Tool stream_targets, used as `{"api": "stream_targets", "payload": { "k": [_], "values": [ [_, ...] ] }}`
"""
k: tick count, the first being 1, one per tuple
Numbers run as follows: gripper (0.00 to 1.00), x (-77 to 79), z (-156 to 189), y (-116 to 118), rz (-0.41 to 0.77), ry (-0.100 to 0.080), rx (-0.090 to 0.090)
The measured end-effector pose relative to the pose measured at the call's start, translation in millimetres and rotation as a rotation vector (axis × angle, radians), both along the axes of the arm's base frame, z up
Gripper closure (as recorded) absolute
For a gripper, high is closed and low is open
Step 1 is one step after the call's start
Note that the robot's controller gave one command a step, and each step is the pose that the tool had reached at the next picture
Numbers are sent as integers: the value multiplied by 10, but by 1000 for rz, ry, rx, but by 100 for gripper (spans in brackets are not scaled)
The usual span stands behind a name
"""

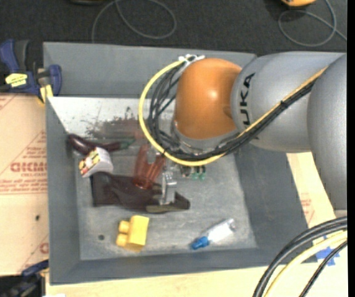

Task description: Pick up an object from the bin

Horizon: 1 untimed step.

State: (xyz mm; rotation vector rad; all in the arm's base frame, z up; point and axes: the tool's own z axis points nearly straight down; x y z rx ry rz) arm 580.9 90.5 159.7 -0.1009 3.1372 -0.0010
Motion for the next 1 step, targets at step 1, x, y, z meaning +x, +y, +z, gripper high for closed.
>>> {"api": "stream_targets", "payload": {
  "k": [1],
  "values": [
    [0,11,-229,107,63,-4,1]
  ]
}}
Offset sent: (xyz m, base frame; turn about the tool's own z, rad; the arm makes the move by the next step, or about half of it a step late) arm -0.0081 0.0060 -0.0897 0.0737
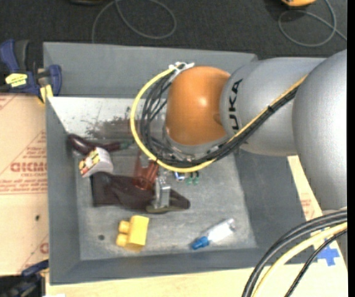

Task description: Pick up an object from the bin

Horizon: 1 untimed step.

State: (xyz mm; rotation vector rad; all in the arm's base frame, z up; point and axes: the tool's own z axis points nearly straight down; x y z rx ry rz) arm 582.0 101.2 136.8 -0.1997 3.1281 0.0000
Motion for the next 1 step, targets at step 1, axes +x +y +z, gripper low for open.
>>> {"api": "stream_targets", "payload": {
  "k": [1],
  "values": [
    [0,6,-141,4,-29,-8,3]
  ]
}}
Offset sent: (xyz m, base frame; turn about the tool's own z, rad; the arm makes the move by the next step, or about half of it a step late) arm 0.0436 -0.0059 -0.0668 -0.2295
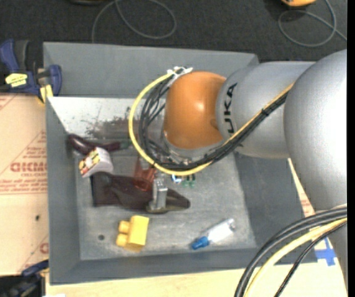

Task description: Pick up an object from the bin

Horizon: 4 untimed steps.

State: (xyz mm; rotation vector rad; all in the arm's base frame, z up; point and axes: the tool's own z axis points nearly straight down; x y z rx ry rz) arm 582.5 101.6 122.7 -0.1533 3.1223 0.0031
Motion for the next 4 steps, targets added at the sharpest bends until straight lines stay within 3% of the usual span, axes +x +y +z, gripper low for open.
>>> {"api": "stream_targets", "payload": {
  "k": [1,3,4],
  "values": [
    [100,459,-496,-61,257,-2,-3],
    [100,443,-456,-63,256,2,-3],
    [100,427,-253,-67,255,8,-3]
  ]
}}
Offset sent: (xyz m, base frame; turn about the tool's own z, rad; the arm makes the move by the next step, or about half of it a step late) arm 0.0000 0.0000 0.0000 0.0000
